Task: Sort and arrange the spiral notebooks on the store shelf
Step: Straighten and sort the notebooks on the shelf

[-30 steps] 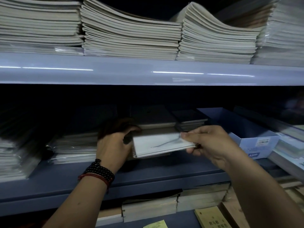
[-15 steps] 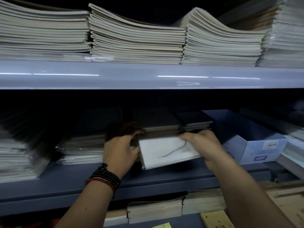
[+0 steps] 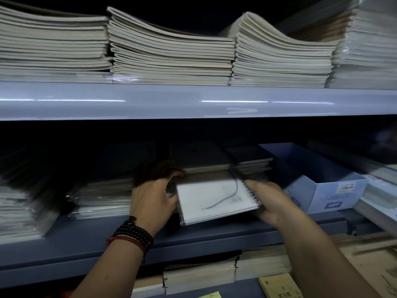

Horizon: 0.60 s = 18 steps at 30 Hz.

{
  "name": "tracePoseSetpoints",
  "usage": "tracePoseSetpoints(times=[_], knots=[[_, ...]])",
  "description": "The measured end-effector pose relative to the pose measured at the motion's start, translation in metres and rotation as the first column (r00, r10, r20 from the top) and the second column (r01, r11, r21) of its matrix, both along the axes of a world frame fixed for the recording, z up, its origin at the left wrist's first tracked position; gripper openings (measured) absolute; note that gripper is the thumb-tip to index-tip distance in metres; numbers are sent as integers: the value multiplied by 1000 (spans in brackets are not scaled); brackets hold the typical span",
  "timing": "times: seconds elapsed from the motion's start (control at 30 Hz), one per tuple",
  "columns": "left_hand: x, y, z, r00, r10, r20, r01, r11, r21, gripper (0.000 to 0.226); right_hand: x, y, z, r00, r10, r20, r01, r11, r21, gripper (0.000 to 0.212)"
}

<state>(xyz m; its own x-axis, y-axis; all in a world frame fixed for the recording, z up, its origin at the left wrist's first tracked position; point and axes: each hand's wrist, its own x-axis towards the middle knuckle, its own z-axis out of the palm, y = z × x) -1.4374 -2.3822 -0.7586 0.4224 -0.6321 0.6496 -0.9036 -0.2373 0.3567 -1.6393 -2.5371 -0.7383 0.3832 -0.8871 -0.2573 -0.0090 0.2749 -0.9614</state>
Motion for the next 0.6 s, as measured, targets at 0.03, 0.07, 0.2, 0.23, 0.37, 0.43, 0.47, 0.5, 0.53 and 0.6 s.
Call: tracePoseSetpoints(times=[0.03, 0.07, 0.2, 0.23, 0.37, 0.43, 0.47, 0.5, 0.53, 0.6], knots=[[0, 1, 0, 1000, -8, 4, 8, 1000, -5, 32, 0, 1, 0, 999, 35, 6, -35, 999, 5, 18], [0, 1, 1, 1000, -11, 3, 11, 1000, 2, 33, -1, 0, 2, 999, 40, 11, -40, 999, -20, 18], [-2, 2, 2, 1000, 10, -14, -9, 999, 49, 33, -9, -6, 8, 995, -59, 75, 66, 994, -89, 12], [-1, 2, 2, 1000, 12, -4, -12, 999, 51, 34, -12, -6, 8, 992, -78, 95, 85, 993, -76, 9], [2, 6, 4, 999, -27, -38, 30, 996, 88, 33, -25, -12, 6, 974, -167, 153, 184, 978, -103, 17], [7, 7, 6, 983, -63, -170, 78, 994, 81, 38, -31, -13, 8, 963, -201, 182, 222, 969, -109, 20], [8, 8, 11, 962, -64, -264, 81, 995, 55, 38, -34, -13, 8, 956, -215, 200, 238, 966, -101, 22], [9, 9, 15, 931, -77, -358, 82, 997, -2, 37, -35, -13, 9, 951, -223, 213, 247, 964, -96, 23], [7, 10, 21, 899, -110, -424, 87, 994, -74, 38, -36, -12, 9, 949, -225, 219, 251, 963, -96, 23], [-9, 11, 36, 872, -215, -439, 134, 969, -208, 49, -40, -12, 11, 938, -255, 235, 288, 950, -121, 15]])
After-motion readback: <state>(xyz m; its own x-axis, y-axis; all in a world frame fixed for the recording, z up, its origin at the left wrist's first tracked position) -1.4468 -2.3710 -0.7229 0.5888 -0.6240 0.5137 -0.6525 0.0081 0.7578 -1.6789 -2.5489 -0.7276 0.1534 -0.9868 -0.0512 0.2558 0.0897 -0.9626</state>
